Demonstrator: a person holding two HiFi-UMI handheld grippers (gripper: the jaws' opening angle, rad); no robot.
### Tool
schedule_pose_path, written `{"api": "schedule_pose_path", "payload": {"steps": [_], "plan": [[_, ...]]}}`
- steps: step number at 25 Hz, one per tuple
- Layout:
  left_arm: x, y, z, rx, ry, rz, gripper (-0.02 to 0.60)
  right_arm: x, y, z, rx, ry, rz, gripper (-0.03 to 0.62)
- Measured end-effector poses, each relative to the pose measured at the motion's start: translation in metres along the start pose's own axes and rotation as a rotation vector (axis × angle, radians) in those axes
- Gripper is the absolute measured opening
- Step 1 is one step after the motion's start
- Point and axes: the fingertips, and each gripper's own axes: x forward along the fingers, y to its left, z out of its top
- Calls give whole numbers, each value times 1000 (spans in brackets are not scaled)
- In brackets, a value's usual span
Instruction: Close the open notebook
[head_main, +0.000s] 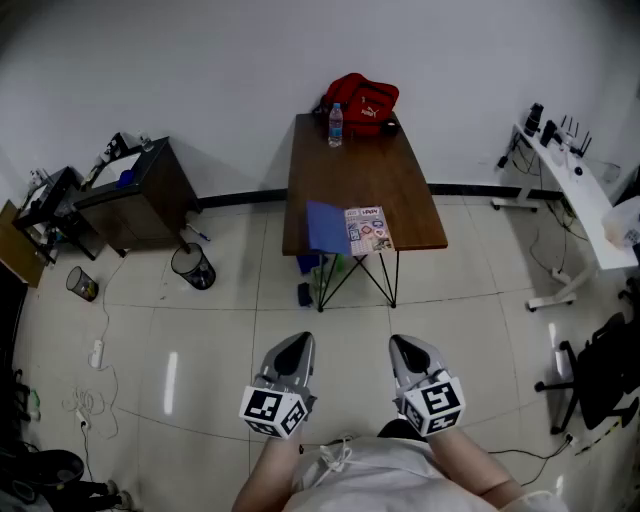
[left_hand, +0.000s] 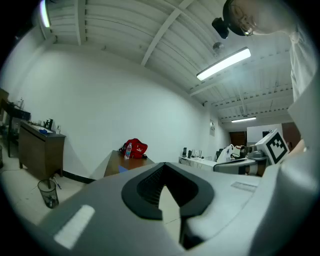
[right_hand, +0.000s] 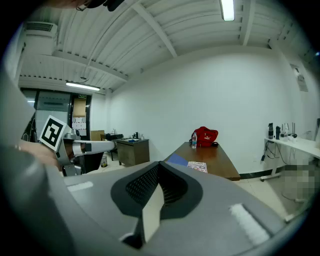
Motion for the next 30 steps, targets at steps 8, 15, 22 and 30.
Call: {"api": "schedule_pose_path", "payload": {"steps": [8, 15, 22, 30], "plan": [[21, 41, -8, -23, 12, 31, 6, 37, -6, -7, -14, 37, 19, 8], [88, 86, -27, -59, 64, 89, 6, 109, -54, -14, 10, 77, 75, 6], [180, 131, -39, -97, 122, 141, 6, 200, -122, 1, 13, 107, 136, 6], [265, 203, -85, -203, 263, 212, 152, 281, -173, -8, 40, 213, 204, 8]]}}
